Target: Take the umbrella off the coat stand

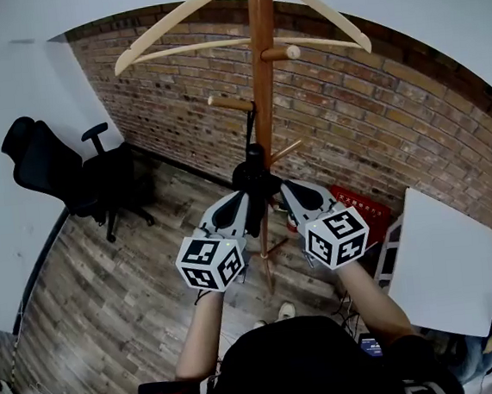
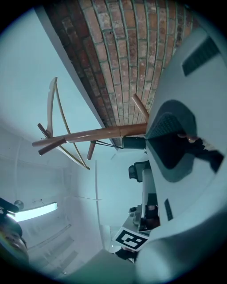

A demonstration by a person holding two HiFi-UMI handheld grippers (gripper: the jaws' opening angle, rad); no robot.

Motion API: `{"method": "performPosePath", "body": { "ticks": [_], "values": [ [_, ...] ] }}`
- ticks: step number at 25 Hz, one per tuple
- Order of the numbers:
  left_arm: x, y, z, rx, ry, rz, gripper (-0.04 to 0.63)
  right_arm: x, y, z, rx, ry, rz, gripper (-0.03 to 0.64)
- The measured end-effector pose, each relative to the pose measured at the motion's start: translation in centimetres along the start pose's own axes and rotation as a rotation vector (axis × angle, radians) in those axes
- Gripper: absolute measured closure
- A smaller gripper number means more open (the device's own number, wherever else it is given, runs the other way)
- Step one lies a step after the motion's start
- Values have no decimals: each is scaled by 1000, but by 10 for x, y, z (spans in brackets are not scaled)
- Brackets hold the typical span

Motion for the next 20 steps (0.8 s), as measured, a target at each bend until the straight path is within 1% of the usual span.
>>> {"method": "performPosePath", "body": {
  "ticks": [9,12,15,20],
  "values": [
    [-8,-1,4,-41,-2,-17,577,1,-13,3,-15,-9,-18,589],
    [-10,3,2,-41,-13,-7,577,-1,-17,3,-7,-8,-21,589],
    [-11,9,0,-37,-20,-16,577,-4,-22,5,-9,-5,-23,589],
    [-16,13,4,-57,3,-20,575,-10,-29,10,-16,3,-24,589]
  ]
}}
Point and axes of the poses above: the fingertips, and each gripper's own axes: x backward along the fingers, y to its left, z out of its underside, the point moved 3 cm from there along x, backward along the fingers, and after that the axes turned 10 degrees about x, right-handed, at the moved point
